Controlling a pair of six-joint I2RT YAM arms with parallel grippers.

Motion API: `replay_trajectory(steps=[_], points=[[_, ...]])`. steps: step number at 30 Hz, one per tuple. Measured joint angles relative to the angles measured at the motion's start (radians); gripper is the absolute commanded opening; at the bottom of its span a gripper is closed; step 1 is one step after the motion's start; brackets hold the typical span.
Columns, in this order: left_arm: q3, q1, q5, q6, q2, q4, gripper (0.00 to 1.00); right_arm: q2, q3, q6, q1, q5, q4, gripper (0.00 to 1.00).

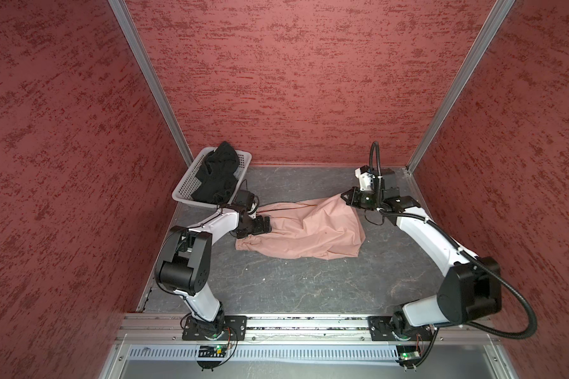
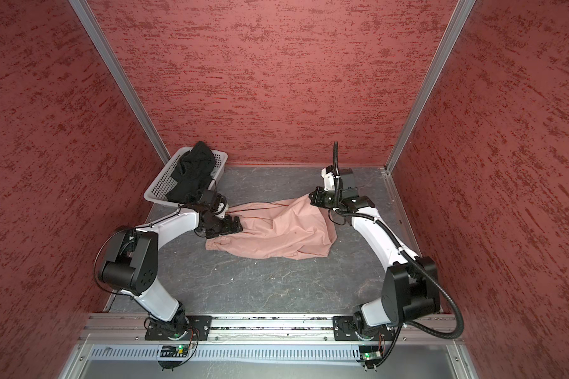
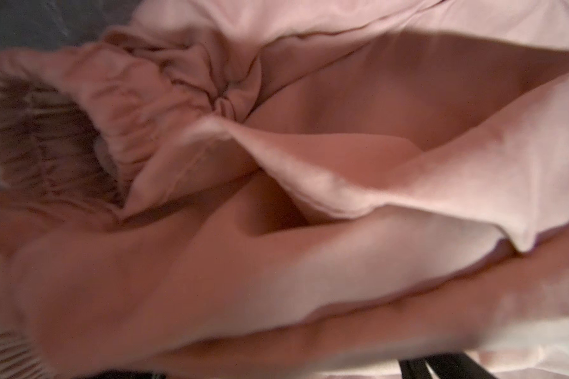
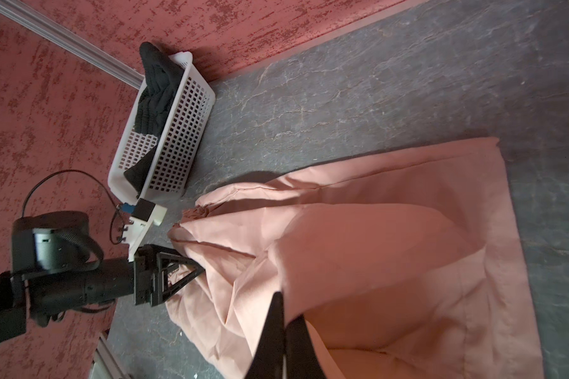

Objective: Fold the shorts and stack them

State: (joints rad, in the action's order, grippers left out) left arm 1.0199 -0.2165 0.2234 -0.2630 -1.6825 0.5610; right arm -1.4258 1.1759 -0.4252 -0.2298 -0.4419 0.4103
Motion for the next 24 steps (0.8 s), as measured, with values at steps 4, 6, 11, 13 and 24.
replay_trajectory(steps=[4,6,11,13,24], points=[[-0.008,0.007,0.001,0.007,0.002,-0.011,0.99,0.053,0.009,0.004,0.0,-0.026,0.074,0.0],[-0.009,0.008,0.003,0.007,0.002,-0.013,0.99,0.053,0.033,0.004,0.004,-0.024,0.13,0.0],[-0.014,0.01,0.004,0.009,0.002,-0.022,0.99,0.053,0.096,0.003,0.054,-0.027,0.249,0.0],[-0.015,0.01,0.005,0.01,0.002,-0.024,0.99,0.051,0.098,0.005,0.081,-0.039,0.266,0.0],[-0.021,0.011,0.005,0.01,0.0,-0.039,0.99,-0.264,0.114,0.085,0.111,-0.092,0.143,0.5]])
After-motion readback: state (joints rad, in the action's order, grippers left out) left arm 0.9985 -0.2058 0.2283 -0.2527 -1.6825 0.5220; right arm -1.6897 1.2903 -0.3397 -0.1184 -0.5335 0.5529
